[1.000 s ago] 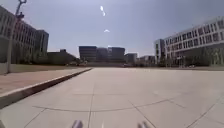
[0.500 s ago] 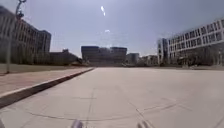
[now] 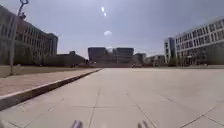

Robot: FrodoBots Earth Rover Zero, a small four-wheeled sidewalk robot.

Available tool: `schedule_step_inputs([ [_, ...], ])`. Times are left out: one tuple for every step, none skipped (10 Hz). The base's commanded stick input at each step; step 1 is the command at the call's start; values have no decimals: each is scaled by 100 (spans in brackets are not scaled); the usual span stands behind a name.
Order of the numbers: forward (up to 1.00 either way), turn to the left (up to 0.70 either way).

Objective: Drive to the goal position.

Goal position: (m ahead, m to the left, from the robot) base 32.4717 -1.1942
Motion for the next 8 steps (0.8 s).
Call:
schedule_step_inputs([
  [85,20],
  [85,0],
  [85,0],
  [85,0],
  [85,0],
  [85,0],
  [85,0],
  [85,0],
])
